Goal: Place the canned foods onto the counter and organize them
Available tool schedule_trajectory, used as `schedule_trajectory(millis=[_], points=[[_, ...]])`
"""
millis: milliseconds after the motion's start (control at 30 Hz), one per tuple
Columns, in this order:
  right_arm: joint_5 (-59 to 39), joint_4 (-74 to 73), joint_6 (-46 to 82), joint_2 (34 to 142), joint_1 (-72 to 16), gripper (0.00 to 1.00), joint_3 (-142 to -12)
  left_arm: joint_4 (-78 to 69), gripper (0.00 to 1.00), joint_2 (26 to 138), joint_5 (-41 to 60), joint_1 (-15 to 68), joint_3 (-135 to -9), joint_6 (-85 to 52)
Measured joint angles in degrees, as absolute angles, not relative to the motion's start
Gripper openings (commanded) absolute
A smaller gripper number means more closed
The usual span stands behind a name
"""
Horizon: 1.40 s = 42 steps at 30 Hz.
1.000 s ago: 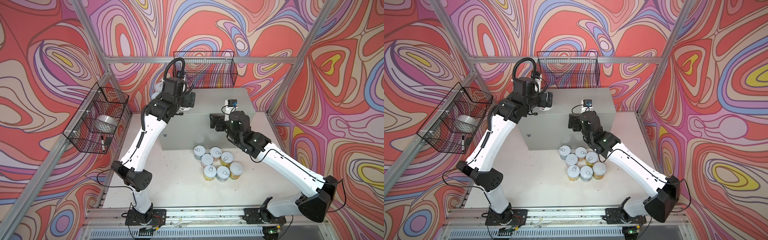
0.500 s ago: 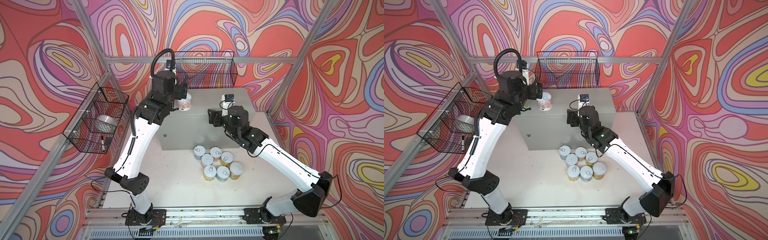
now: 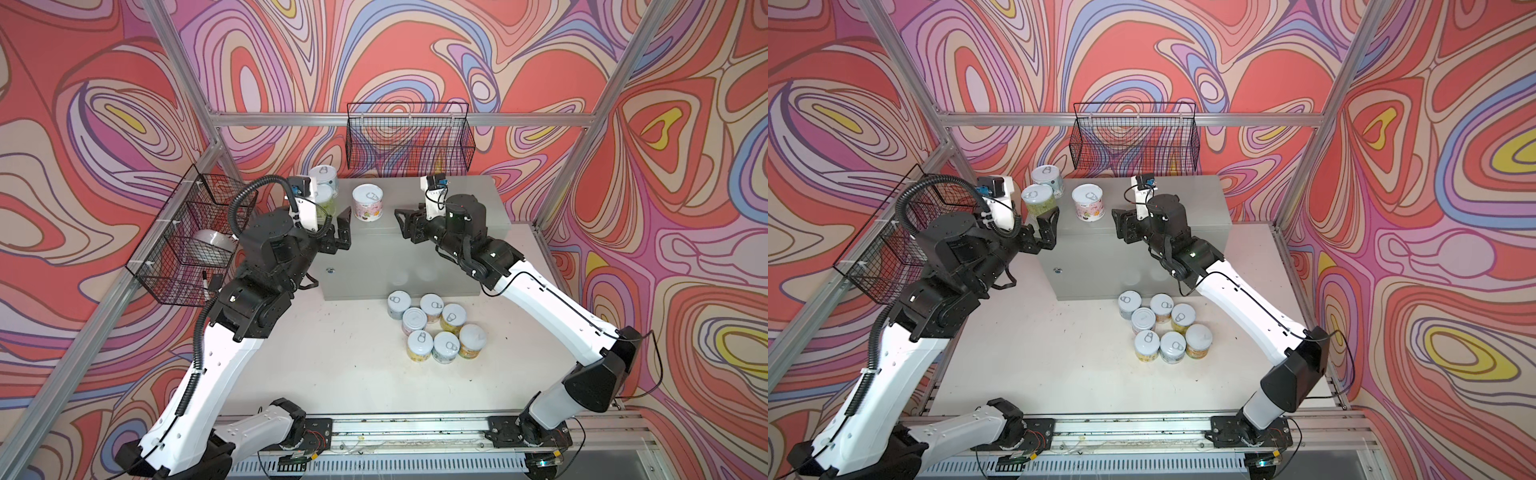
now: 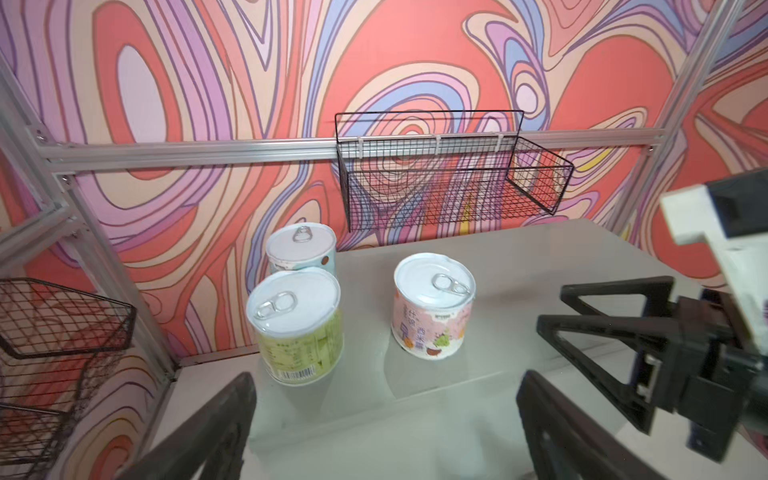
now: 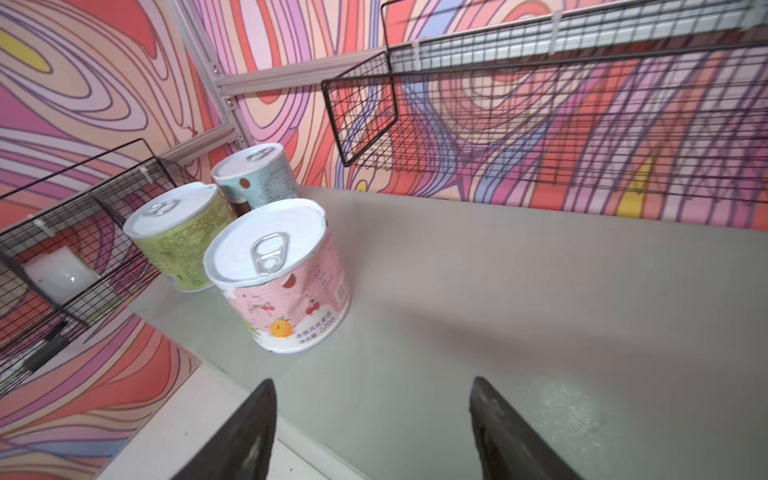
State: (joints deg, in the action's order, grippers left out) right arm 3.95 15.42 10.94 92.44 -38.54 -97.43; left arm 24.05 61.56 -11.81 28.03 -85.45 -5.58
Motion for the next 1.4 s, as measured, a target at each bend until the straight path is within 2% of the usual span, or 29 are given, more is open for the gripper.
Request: schedule_trajectory(millis=[300,633,967,1400], points=[[-3.57,15.64,11.07,97.51,-38.54,0.75,-100.75,25.85,0.98,55.79,-7.27,28.03,-71.53,-10.83],[-5.39,15.77,11.49,104.07,-38.59,0.75,-108.12,24.18,0.96,50.35,0.05,28.03,-55.75,-17.58],[-3.92,15.33,11.51,110.08,-38.61,0.75,-114.91,24.16,0.96,47.75,0.21,28.03,-52.99,-18.39],[-3.16,14.15,10.41,116.64,-38.65,0.76,-122.50,22.48,0.96,51.72,1.08,28.03,-52.14,-18.70]])
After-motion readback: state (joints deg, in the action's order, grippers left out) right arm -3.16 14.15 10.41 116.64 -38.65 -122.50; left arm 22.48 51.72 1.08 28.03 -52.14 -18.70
